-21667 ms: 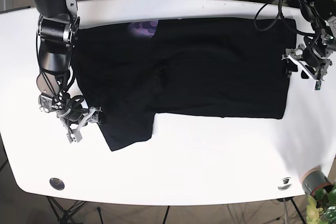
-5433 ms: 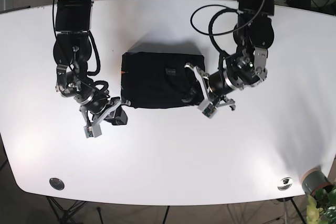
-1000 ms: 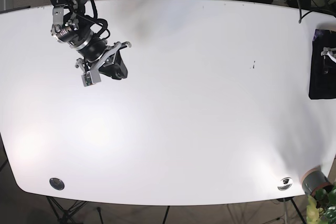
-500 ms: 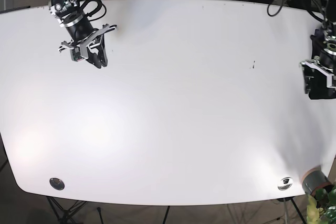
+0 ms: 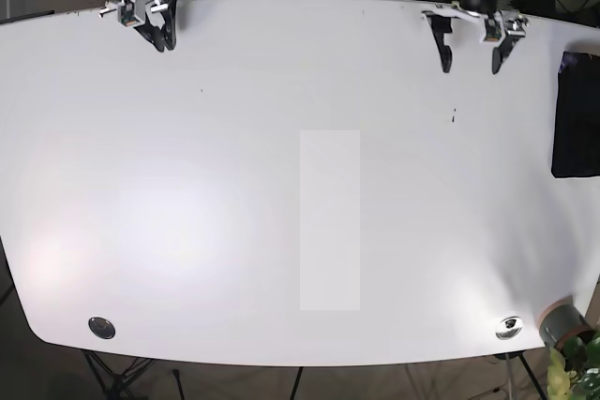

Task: Fold the T-shirt properly

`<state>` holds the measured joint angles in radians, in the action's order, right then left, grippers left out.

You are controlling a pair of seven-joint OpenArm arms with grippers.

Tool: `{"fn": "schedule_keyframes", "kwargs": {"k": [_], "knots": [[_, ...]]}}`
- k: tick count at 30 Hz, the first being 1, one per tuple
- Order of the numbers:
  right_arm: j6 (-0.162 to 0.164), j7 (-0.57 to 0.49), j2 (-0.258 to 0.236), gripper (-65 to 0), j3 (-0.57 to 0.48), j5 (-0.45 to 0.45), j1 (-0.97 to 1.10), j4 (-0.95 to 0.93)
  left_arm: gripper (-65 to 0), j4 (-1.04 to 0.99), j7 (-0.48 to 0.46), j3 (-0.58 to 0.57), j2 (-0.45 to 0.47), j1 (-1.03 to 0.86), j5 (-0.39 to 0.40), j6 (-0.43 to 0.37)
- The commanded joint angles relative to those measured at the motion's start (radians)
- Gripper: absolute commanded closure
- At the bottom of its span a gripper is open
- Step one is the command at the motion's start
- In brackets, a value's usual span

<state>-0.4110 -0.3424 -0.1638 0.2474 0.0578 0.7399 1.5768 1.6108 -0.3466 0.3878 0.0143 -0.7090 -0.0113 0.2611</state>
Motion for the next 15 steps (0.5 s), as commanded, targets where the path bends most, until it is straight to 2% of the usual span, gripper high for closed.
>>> {"fn": "schedule_keyframes", "kwargs": {"k": [1,5,8,11,15], "knots": [[-0.002,-0.076,-0.007,-8.7,0.002,0.015,0.074,0.02,-50.4,0.052,-0.042,-0.017,-0.043,-0.097,0.006,-0.003],[-0.002,-0.105,-0.038,-8.6,-0.004,0.024,0.185,0.015,-50.4,0.07,-0.042,-0.056,-0.116,-0.254,0.007,-0.003],[-0.004,-0.105,-0.067,-8.6,-0.032,0.095,0.266,0.015,-50.4,0.064,-0.042,-0.066,-0.152,-0.344,0.01,-0.004],[-0.004,-0.105,-0.116,-8.6,-0.064,0.164,0.336,0.009,-50.4,0.023,-0.041,-0.072,-0.171,-0.41,0.012,-0.004],[0.002,-0.102,-0.15,-8.6,-0.115,0.19,0.37,-0.059,-50.4,-0.1,-0.041,-0.072,-0.171,-0.426,0.012,-0.004]]}}
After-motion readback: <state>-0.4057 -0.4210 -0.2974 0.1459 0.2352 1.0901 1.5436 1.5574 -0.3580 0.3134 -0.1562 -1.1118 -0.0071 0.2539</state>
